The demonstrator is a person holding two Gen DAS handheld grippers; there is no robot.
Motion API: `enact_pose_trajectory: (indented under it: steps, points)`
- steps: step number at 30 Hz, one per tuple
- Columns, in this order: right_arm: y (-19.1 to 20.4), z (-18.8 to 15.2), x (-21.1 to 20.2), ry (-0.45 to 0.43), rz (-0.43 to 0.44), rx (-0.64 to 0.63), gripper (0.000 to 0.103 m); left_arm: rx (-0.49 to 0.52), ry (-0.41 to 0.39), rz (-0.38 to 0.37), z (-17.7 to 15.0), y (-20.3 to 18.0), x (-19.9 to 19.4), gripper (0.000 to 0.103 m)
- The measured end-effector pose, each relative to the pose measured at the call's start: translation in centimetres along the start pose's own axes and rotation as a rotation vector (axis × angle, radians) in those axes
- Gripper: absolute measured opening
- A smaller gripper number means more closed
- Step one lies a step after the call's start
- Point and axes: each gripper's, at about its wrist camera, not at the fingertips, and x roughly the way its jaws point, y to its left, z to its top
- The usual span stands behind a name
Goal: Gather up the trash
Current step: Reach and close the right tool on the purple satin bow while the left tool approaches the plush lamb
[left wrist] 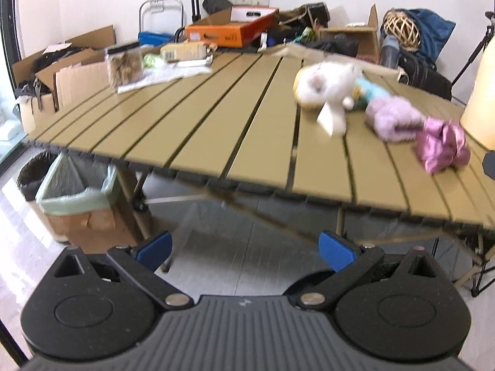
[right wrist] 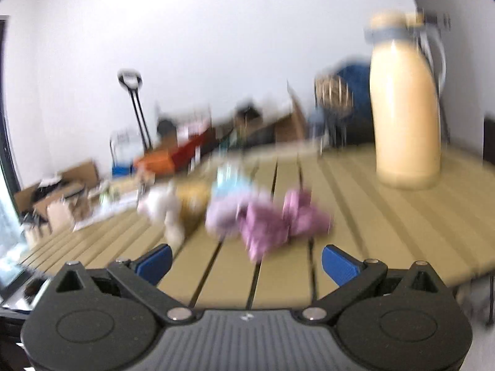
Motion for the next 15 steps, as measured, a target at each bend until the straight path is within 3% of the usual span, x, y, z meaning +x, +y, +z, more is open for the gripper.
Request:
enact_pose_trajectory:
  steps: [7, 15]
  points:
    - [-0.9, 1.3, 5.0, -0.010, -0.029, -0.050, 0.103, -0.033, -0.017, -0.017, 3.4, -1.2, 1.7, 0.103]
    - [-0.4, 1.6, 9.2, 0.053, -0.087, -0.103, 0.103, -0.012, -0.032, -0.039, 6.8, -2.9, 3.9, 0.103]
